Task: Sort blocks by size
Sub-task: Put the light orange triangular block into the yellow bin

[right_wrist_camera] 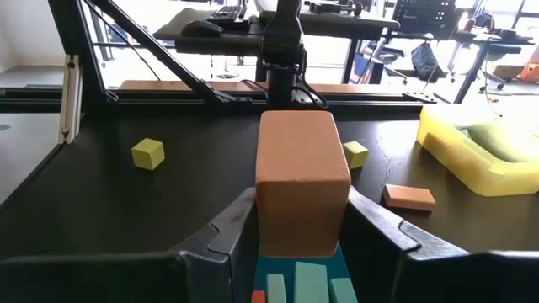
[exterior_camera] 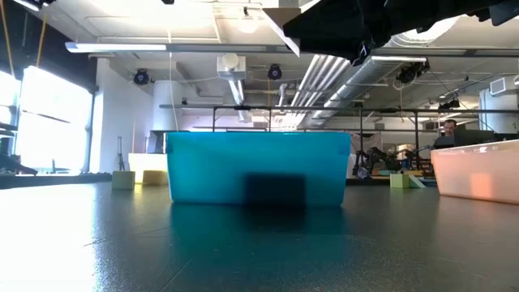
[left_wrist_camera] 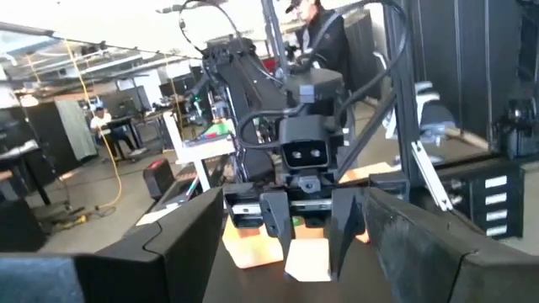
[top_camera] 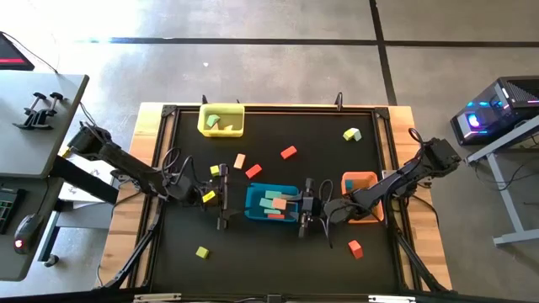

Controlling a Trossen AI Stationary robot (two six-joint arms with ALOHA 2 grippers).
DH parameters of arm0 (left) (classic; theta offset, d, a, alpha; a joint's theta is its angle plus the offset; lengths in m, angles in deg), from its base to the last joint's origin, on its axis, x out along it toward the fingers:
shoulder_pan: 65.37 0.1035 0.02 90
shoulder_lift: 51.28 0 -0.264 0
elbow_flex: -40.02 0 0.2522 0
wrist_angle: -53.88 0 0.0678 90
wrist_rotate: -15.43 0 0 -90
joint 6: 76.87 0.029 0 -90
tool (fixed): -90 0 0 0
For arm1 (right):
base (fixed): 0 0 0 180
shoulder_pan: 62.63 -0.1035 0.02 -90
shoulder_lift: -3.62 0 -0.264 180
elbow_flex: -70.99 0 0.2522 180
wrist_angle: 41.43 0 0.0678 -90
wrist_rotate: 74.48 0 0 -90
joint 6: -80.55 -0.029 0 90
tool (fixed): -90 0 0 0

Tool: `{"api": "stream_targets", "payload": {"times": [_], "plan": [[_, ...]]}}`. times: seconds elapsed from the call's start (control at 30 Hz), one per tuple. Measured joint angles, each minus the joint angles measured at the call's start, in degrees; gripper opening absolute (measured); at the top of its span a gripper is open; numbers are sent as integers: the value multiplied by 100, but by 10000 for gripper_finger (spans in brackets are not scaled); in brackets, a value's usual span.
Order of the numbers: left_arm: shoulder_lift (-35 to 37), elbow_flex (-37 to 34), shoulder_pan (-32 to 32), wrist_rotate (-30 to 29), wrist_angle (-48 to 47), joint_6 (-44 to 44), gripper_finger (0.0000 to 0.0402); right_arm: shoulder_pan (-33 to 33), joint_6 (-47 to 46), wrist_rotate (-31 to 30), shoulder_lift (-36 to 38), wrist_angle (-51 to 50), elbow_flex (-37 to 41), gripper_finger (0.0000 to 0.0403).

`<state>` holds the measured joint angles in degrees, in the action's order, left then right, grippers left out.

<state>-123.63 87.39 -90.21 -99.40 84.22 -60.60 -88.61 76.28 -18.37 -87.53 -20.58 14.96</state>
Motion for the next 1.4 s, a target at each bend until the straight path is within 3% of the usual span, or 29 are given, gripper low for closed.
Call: {"api": "stream_targets", "payload": {"times": [0.27, 0.83, 0.97, 1.4], "plan": [[-2, 459, -78, -228, -765, 33, 273, 0, -20, 4, 0, 0, 0, 134], [-385, 487, 18, -249, -457, -56, 273, 11, 25, 7, 0, -4, 0, 134], [-545, 487, 62, 201, -688, -59, 273, 11, 31, 7, 0, -4, 0, 134], [-1753, 484, 456, 361, 564, 92, 273, 11, 70, 7, 2, 38, 0, 134]]}}
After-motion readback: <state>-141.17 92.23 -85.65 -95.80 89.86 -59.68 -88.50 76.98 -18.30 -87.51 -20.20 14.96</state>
